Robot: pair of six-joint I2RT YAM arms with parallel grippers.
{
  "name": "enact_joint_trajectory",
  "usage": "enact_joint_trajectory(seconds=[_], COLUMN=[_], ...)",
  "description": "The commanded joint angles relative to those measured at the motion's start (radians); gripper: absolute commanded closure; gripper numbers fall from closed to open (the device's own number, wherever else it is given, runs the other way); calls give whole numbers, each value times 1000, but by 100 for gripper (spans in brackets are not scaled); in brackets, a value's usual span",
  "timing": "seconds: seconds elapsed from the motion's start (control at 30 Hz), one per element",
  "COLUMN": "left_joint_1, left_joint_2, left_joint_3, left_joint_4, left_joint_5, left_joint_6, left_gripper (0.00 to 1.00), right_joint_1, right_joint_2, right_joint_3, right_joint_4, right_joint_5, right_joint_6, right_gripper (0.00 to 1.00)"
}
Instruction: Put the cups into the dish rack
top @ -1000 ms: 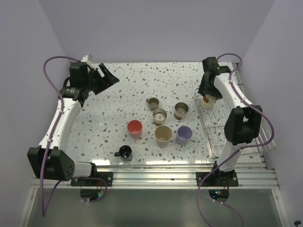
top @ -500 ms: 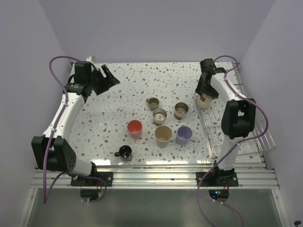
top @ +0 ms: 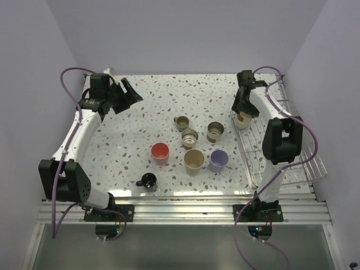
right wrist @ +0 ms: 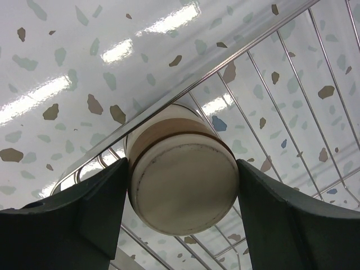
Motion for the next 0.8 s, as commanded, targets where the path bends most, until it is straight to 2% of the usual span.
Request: enact_joint_trajectory(seconds=[0.0, 0.1, 0.13, 0.2, 0.23, 0.37, 0.4, 0.6, 0.77], left_joint_1=[-2, -4, -7, -8, -7, -16, -19, -54, -91], left_joint_2=[-9, -14, -15, -17, -17, -23, -24, -37, -63], left_joint_3=[-2, -4, -2, -1, 3, 7, 9, -13, -59], left_joint_4=[-13, -19, -21, -29, -30, -44, -52, -102, -159], left_joint_5=[1, -4, -5, -7, -8, -18, -22, -53, -93], left_joint_6=[16, 21, 22, 24, 29, 35, 38, 65, 105], left_gripper=[25, 25, 25, 25, 25, 25, 25, 25, 25], right_joint_1=[5, 3, 5, 3, 3, 3, 3, 3, 8], right_joint_2=[-17, -31, -34, -46, -51, -84, -95, -159, -287], right_joint_3=[-3, -2, 3, 6, 9, 30, 40, 113, 116], right_joint_4=[-19, -16, -16, -16, -16, -26, -31, -66, -87], right_joint_5=[-39, -48, -48, -46, -39, -23, -23, -40, -80], right_joint_6=[21, 24, 27, 27, 27, 21, 19, 38, 65], right_gripper=[63, 49, 40, 32, 19, 4, 2, 2, 2])
